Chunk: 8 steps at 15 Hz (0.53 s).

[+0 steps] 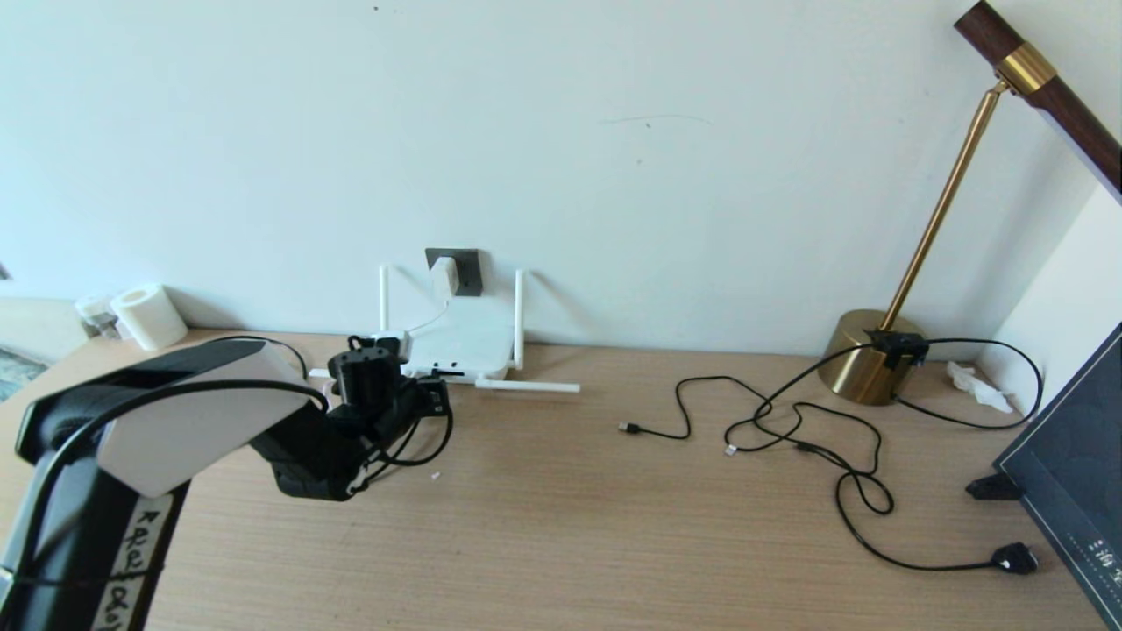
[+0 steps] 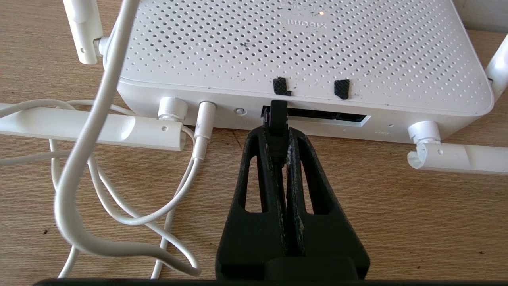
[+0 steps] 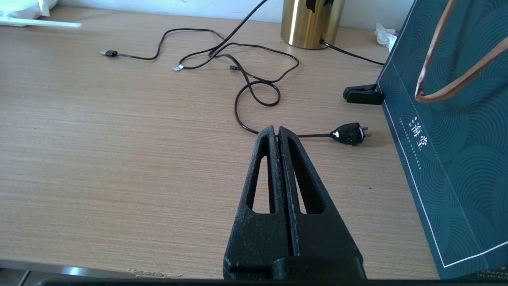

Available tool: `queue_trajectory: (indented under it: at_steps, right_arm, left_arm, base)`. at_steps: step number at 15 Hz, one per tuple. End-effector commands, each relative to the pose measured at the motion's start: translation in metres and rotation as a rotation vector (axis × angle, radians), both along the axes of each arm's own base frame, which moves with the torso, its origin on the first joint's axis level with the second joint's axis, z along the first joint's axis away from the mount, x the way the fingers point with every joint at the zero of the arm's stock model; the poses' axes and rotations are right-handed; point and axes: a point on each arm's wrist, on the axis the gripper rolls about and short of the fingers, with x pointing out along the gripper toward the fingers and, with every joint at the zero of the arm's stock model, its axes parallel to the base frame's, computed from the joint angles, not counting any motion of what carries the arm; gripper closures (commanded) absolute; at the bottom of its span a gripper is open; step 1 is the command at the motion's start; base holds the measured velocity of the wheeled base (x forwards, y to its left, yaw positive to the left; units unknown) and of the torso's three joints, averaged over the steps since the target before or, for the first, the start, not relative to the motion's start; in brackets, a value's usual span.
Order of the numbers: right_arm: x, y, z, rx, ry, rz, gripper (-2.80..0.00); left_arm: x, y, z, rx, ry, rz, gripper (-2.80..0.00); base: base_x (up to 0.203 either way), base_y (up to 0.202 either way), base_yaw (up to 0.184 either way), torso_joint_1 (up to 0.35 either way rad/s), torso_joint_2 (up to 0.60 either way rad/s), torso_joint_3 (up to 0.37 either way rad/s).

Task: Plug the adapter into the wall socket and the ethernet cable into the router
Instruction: Plug cable into router interface

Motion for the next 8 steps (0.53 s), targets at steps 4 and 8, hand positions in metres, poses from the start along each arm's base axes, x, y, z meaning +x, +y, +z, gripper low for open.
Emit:
queue_trajectory:
  at_steps: [4, 8]
  right_arm:
    - [0.0000, 0.0000, 0.0000, 0.000, 0.000, 0.001, 0.00]
    - [0.0000, 0.0000, 0.0000, 0.000, 0.000, 0.001, 0.00]
  left_arm:
    - [-0.0069, -0.0003, -0.0017, -0.004, 0.018, -0.021, -2.80]
    - [-0.0077, -0.0028, -0.0015, -0.010, -0.034, -0.026, -2.80]
  base:
    - [0.000, 0.000, 0.000, 0.000, 0.00, 0.000]
    - [0.000, 0.000, 0.000, 0.000, 0.00, 0.000]
